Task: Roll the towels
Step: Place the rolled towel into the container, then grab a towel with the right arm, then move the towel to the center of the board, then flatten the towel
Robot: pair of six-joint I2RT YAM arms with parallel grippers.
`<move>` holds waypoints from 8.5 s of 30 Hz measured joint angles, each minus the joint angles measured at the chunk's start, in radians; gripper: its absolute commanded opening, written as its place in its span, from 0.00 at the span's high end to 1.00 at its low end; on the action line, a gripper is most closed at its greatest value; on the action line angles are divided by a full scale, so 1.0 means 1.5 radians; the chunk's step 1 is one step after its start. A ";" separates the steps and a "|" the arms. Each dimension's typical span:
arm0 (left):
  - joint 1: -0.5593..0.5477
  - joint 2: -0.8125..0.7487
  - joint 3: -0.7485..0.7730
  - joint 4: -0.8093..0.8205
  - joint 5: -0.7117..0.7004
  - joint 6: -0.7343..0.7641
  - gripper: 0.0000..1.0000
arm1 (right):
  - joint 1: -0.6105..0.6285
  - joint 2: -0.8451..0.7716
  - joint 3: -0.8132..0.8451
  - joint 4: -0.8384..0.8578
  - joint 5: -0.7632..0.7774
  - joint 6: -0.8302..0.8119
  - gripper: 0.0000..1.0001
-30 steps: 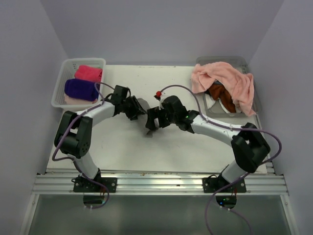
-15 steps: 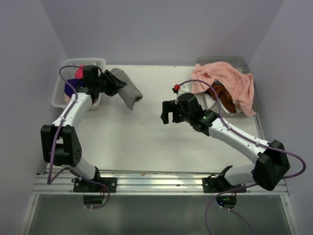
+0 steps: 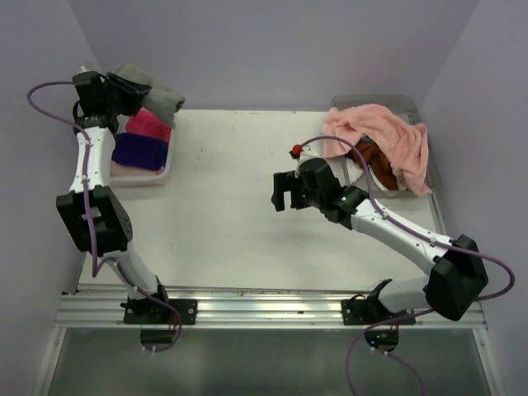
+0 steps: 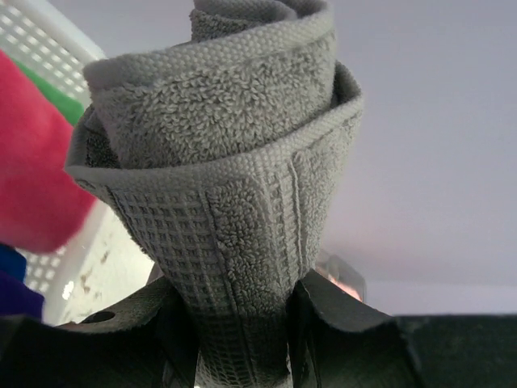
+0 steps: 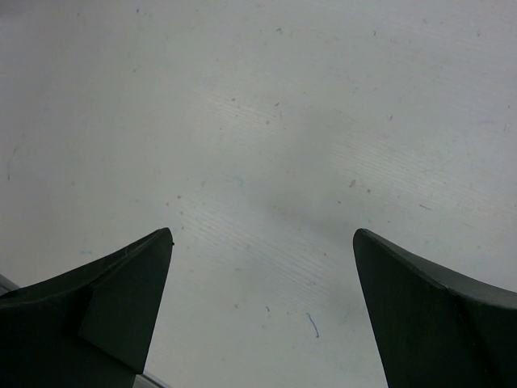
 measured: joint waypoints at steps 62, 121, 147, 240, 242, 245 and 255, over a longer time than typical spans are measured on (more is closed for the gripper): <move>0.066 0.311 0.149 0.011 -0.122 0.005 0.00 | 0.001 0.062 0.034 -0.025 -0.020 0.006 0.01; -0.051 0.311 0.197 -0.020 -0.117 0.099 0.90 | 0.006 -0.005 0.023 -0.061 0.054 0.002 0.02; -0.354 -0.071 -0.226 -0.063 -0.137 0.225 0.44 | -0.446 0.209 0.278 -0.185 0.128 0.088 0.12; -0.546 -0.053 -0.456 -0.173 -0.254 0.214 1.00 | -0.243 0.180 -0.003 -0.118 -0.037 0.082 0.44; -0.536 -0.052 -0.450 -0.178 -0.268 0.215 1.00 | -0.222 0.202 -0.001 -0.107 -0.035 0.085 0.71; -0.492 -0.060 -0.448 -0.184 -0.282 0.221 1.00 | -0.192 0.224 0.002 -0.094 -0.035 0.093 1.00; -0.353 -0.184 -0.448 -0.231 -0.373 0.230 1.00 | -0.062 0.125 -0.119 -0.057 -0.063 0.109 1.00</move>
